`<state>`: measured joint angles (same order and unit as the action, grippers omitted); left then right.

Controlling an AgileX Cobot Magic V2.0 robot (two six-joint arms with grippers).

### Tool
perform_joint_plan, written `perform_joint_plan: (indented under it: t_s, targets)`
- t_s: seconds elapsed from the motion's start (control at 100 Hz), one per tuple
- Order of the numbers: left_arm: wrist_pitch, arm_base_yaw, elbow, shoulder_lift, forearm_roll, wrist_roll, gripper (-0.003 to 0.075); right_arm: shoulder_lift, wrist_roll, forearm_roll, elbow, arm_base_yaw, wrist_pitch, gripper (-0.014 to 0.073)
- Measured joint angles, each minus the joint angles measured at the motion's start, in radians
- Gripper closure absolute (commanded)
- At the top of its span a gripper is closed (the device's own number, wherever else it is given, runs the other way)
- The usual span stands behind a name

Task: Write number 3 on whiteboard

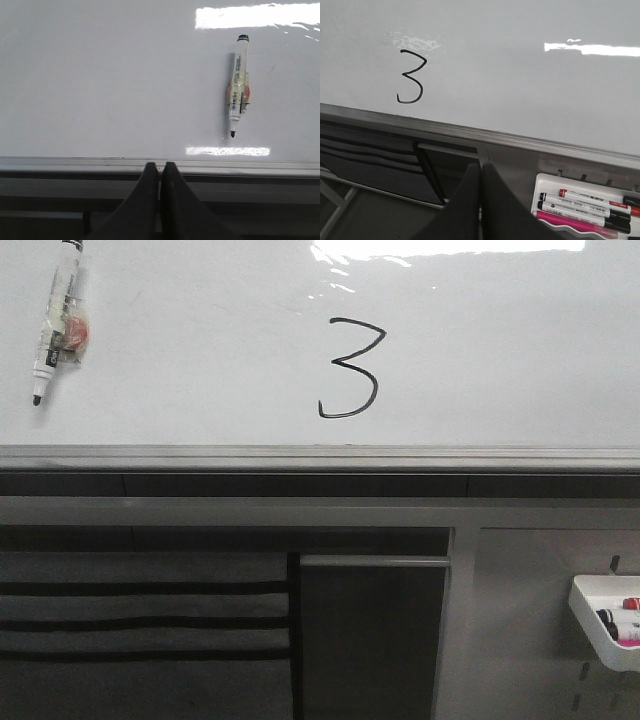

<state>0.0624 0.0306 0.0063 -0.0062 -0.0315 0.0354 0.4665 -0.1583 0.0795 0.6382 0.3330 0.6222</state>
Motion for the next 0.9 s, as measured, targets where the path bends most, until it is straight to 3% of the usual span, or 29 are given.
perform_joint_plan:
  t_s: [0.57,0.9]
  targets:
    - [0.0,0.0,0.0,0.0,0.0,-0.002,0.0738,-0.064,0.0,0.0,-0.039,-0.022,-0.011,0.0668]
    - [0.0,0.0,0.0,0.0,0.0,-0.003,0.0738,-0.355,0.0,-0.045,-0.415,-0.22,-0.342,0.0668]
